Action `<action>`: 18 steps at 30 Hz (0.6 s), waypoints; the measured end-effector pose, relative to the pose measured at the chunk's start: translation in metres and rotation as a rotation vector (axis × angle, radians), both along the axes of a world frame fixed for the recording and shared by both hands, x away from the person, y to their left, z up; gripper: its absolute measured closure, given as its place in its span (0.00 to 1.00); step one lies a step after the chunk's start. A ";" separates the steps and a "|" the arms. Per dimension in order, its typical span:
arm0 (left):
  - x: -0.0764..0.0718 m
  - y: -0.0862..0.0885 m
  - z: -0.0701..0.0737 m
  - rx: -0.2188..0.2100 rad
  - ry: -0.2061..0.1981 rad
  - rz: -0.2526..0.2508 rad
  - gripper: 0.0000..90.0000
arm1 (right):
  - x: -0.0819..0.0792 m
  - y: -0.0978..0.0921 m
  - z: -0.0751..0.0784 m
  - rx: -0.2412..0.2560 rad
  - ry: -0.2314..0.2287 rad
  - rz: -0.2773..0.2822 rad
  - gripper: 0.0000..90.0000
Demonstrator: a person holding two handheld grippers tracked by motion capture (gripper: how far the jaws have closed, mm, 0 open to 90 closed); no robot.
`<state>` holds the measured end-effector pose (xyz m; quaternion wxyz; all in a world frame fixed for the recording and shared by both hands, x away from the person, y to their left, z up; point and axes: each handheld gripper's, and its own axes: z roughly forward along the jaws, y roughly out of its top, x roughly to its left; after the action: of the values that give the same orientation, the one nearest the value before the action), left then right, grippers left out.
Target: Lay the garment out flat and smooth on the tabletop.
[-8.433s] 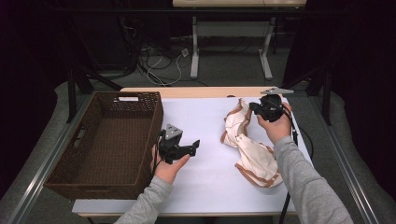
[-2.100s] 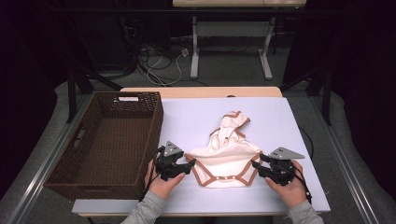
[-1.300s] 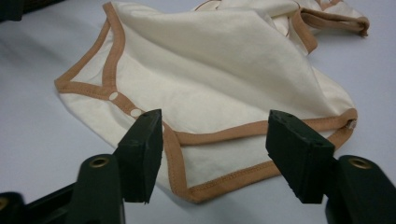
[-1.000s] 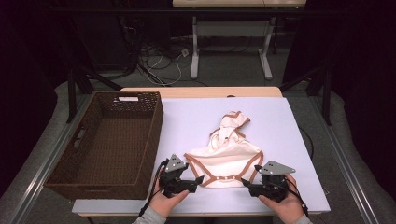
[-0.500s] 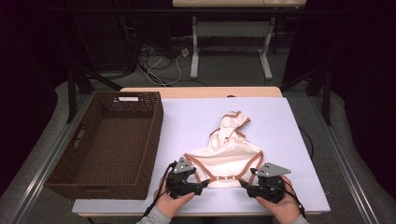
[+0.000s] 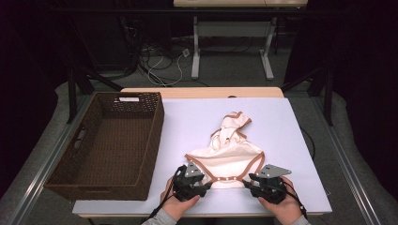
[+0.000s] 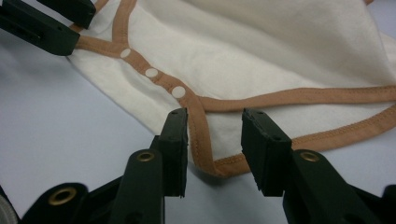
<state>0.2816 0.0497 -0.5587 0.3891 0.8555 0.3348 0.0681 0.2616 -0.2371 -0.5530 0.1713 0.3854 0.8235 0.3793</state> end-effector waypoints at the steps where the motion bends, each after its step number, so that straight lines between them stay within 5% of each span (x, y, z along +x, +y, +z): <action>1: 0.000 0.000 0.000 0.004 0.000 -0.003 0.65 | 0.000 -0.001 -0.001 -0.006 0.009 0.004 0.70; 12: -0.001 -0.002 -0.001 0.000 0.032 -0.046 0.96 | -0.002 0.003 -0.004 -0.035 0.063 0.050 0.95; 18: -0.003 -0.001 0.004 -0.008 0.031 -0.051 0.98 | -0.002 0.000 0.000 -0.018 0.085 0.047 0.98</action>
<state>0.2788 0.0483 -0.5548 0.3886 0.8633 0.3190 0.0435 0.2597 -0.2375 -0.5533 0.1307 0.3801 0.8423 0.3591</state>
